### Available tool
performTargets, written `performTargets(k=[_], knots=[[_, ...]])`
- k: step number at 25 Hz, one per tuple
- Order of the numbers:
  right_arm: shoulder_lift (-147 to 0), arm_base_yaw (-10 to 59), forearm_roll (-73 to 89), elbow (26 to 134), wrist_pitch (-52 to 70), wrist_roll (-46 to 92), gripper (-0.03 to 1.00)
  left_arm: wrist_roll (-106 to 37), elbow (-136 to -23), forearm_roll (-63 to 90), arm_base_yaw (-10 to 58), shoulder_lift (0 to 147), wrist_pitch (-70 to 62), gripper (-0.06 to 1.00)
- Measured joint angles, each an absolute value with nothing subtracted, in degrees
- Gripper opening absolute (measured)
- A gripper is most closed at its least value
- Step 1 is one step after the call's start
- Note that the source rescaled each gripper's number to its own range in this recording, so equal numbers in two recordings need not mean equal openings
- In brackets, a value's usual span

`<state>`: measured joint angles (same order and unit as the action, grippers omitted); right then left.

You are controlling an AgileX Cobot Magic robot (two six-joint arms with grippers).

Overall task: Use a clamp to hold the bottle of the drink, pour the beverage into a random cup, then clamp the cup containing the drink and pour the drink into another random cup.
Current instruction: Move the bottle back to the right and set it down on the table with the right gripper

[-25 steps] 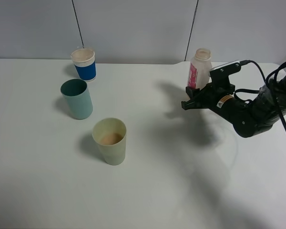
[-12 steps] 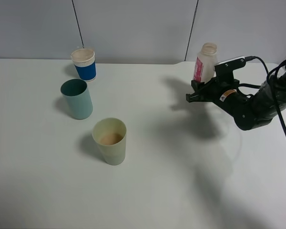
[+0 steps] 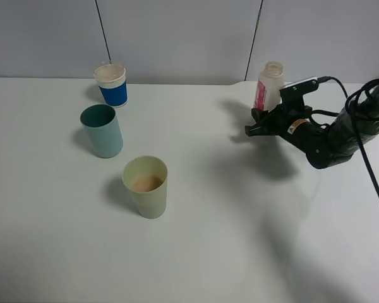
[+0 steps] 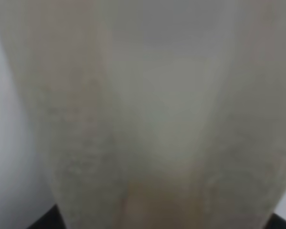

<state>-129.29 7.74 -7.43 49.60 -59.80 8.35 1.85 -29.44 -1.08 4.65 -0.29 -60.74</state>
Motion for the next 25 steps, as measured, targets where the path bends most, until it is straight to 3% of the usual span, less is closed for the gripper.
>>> performTargets(k=[23,25], knots=[[-133.4,7.7,-8.5,50.1,-65.5,8.2,0.0,1.9,-29.4,-1.1,4.6,-0.3,-60.7,0.95],[-133.5,7.7,-8.5,50.1,-65.7,8.2,0.04,1.9,-29.4,-1.1,4.6,-0.3,-60.7,0.95]])
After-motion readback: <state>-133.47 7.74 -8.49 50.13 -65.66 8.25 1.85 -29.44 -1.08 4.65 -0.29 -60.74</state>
